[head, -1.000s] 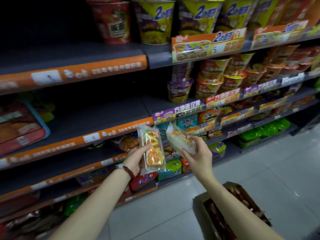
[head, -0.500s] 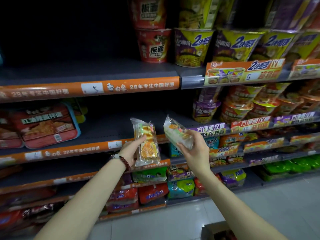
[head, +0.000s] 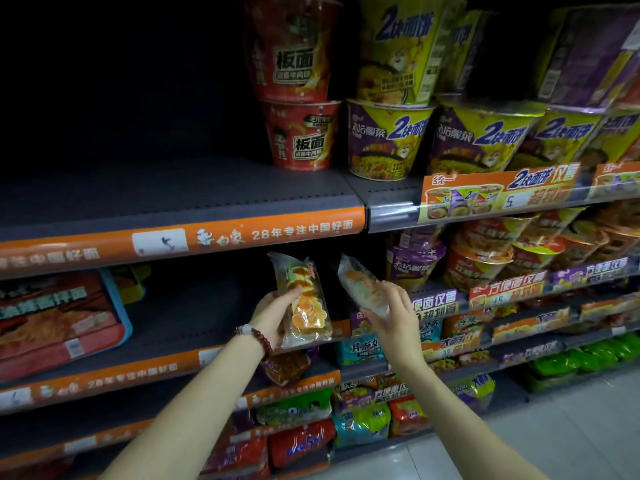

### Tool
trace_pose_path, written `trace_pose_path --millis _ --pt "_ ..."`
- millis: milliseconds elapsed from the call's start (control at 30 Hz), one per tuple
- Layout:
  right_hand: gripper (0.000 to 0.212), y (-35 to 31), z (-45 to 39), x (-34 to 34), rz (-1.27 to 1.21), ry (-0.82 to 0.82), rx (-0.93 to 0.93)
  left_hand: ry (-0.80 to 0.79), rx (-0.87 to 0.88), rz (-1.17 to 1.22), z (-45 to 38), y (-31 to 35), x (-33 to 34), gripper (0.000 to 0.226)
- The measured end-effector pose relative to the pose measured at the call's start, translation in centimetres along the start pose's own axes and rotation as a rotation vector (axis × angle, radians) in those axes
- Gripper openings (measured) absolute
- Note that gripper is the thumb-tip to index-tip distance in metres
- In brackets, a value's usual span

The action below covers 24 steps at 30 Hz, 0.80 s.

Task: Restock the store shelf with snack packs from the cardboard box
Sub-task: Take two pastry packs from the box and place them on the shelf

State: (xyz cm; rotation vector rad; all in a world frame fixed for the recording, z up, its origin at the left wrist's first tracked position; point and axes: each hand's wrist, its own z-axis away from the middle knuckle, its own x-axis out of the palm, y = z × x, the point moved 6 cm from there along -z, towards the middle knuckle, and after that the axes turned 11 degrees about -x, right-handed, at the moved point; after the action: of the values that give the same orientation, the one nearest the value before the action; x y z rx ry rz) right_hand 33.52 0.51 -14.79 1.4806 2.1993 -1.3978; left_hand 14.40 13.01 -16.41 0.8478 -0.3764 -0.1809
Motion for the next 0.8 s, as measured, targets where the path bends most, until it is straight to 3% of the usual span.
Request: trace_pose_path --millis 433,567,700,800 --pt "0.042 1.5 -0.8 1.7 -0.436 -0.008 0.257 0.040 -0.031 -0.027 -1.4 -0.1 -0.9 0.043" --pt "0.031 1.5 -2.4 1.8 -0.371 -0.041 0.258 0.061 -0.024 -0.030 -1.7 -0.1 -0.9 0.051" --pt "0.047 1.0 -4.0 3.1 -0.292 -0.225 0.239 0.100 0.006 -0.036 -1.5 0.3 -0.9 0.043" --pt "0.045 1.0 -4.2 4.7 -0.216 -0.353 0.216 0.142 0.038 -0.037 -1.7 0.7 -1.1 0.042"
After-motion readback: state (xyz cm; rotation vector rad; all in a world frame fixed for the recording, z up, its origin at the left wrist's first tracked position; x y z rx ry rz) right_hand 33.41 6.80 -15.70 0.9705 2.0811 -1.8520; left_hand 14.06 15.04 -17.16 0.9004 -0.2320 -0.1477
